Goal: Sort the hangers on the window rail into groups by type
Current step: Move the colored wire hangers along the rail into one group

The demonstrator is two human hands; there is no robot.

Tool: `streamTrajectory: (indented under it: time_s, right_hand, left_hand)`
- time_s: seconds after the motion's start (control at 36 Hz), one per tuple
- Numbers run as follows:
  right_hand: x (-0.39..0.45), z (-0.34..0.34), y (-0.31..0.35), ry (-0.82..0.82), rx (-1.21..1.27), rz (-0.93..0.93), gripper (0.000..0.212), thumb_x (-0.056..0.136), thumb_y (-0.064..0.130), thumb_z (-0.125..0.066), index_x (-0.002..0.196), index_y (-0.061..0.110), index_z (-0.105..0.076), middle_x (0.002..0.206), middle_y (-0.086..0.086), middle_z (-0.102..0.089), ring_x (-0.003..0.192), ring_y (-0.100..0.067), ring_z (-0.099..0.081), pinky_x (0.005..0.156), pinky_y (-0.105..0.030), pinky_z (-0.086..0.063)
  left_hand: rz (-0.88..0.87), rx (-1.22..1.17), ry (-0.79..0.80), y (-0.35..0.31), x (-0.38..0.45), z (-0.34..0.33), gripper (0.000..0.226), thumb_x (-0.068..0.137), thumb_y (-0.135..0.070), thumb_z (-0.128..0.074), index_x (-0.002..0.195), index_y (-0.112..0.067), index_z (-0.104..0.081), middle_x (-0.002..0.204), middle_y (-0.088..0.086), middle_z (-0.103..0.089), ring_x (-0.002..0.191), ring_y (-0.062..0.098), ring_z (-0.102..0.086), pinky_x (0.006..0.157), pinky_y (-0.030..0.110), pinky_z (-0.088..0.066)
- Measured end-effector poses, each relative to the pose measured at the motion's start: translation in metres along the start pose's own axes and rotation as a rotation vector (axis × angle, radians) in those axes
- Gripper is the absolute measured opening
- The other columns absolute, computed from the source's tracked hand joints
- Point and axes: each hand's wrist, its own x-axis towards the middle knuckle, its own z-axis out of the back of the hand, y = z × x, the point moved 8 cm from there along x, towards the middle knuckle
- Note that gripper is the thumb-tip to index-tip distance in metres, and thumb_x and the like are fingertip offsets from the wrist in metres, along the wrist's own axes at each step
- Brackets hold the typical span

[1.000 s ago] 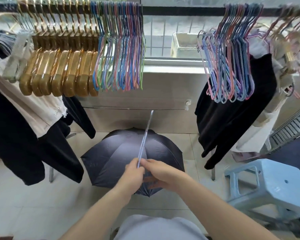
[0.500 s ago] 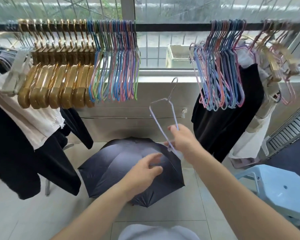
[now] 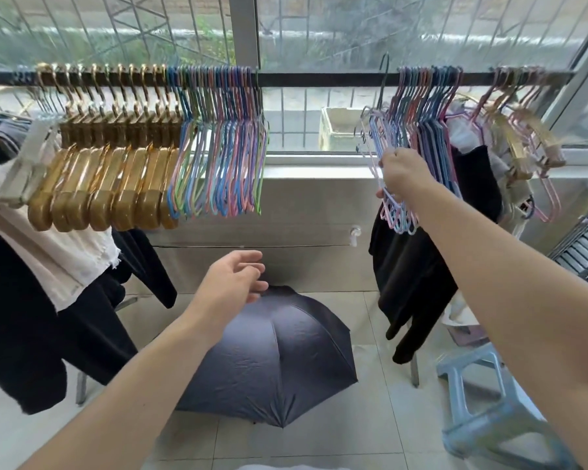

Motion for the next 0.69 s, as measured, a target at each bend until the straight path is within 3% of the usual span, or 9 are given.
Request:
streamTrajectory:
  time_s: [0.06,0.14,0.22,0.31,0.39,0.44,0.58,0.64,0.69]
  right_hand:
    - [0.003,-0.003,-0.003,0.011,-0.037,-0.010,0.028,0.107,0.018,-0.033,0.105,0.007,-0.058,0.079,-0.005,-0.056,0.099,-0.037,-0.070,0.082,-0.044,-0.058]
    - [0.006,-0.010,-0.012,0.031,-0.045,-0.028,0.027,0.105,0.015,-0.035,0.108,0.005,-0.060,0.095,-0.017,-0.069,0.094,-0.037,-0.072,0.088,-0.051,-0.060]
    - [0.010,-0.011,-0.026,-0.014,0.043,-0.136,0.028,0.102,0.006,-0.033,0.113,0.000,-0.058,0.096,-0.023,-0.067,0.076,-0.035,-0.075,0.086,-0.059,-0.059]
    - [0.010,-0.008,-0.025,-0.029,-0.014,-0.136,0.028,0.102,0.000,-0.033,0.112,0.000,-0.059,0.085,-0.016,-0.064,0.059,-0.025,-0.072,0.073,-0.051,-0.060]
    - [0.005,-0.002,-0.021,-0.057,-0.094,-0.073,0.028,0.100,0.002,-0.039,0.116,-0.006,-0.061,0.087,-0.015,-0.061,0.079,-0.030,-0.066,0.074,-0.045,-0.058]
    - [0.002,0.004,-0.018,-0.111,-0.130,-0.040,0.023,0.098,0.008,-0.043,0.113,-0.002,-0.058,0.096,-0.015,-0.059,0.080,-0.030,-0.062,0.071,-0.044,-0.057]
    - [-0.009,0.009,0.004,-0.334,-0.216,0.250,0.041,0.096,0.014,-0.051,0.136,0.007,-0.046,0.128,-0.014,-0.046,0.109,-0.029,-0.049,0.089,-0.040,-0.045]
    - [-0.013,-0.003,0.021,-0.294,-0.206,0.326,0.036,0.097,0.012,-0.052,0.132,0.007,-0.053,0.128,-0.013,-0.055,0.105,-0.023,-0.052,0.086,-0.034,-0.043]
    - [-0.017,-0.027,0.036,-0.158,-0.197,0.331,0.026,0.096,0.013,-0.051,0.115,0.008,-0.067,0.112,-0.012,-0.069,0.096,-0.024,-0.062,0.078,-0.032,-0.047]
  left_hand:
    - [0.001,0.013,-0.001,-0.002,0.001,-0.001,0.028,0.106,-0.003,-0.045,0.119,-0.020,-0.063,0.118,0.006,-0.069,0.084,0.017,-0.072,0.078,0.031,-0.058]
    - [0.010,0.025,-0.004,-0.002,0.002,0.000,0.029,0.106,-0.003,-0.045,0.123,-0.019,-0.063,0.117,0.005,-0.068,0.085,0.017,-0.072,0.078,0.031,-0.058]
    - [0.024,0.033,-0.009,0.001,0.002,0.002,0.029,0.106,-0.003,-0.044,0.121,-0.020,-0.063,0.118,0.004,-0.068,0.089,0.020,-0.073,0.084,0.036,-0.060]
    - [0.040,0.037,-0.011,0.002,0.002,0.002,0.028,0.106,-0.004,-0.046,0.119,-0.020,-0.063,0.118,0.005,-0.068,0.089,0.020,-0.073,0.085,0.036,-0.060]
    - [0.042,0.033,-0.003,0.001,0.003,0.000,0.028,0.106,-0.003,-0.045,0.120,-0.020,-0.062,0.118,0.005,-0.067,0.086,0.018,-0.073,0.082,0.034,-0.060]
    - [0.042,0.034,0.004,-0.001,0.004,-0.001,0.028,0.106,-0.003,-0.045,0.120,-0.021,-0.062,0.118,0.005,-0.067,0.088,0.019,-0.073,0.082,0.034,-0.060]
    - [0.055,0.036,-0.010,-0.004,0.009,0.008,0.025,0.106,-0.006,-0.049,0.119,-0.023,-0.062,0.116,0.003,-0.068,0.094,0.021,-0.074,0.082,0.034,-0.061]
    - [0.069,0.013,-0.031,-0.006,0.013,0.016,0.024,0.106,-0.007,-0.050,0.118,-0.023,-0.063,0.114,0.001,-0.069,0.091,0.020,-0.075,0.080,0.034,-0.062]
    - [0.083,-0.025,-0.047,-0.011,0.016,0.025,0.023,0.106,-0.006,-0.051,0.115,-0.023,-0.065,0.112,0.003,-0.071,0.091,0.022,-0.076,0.080,0.035,-0.062]
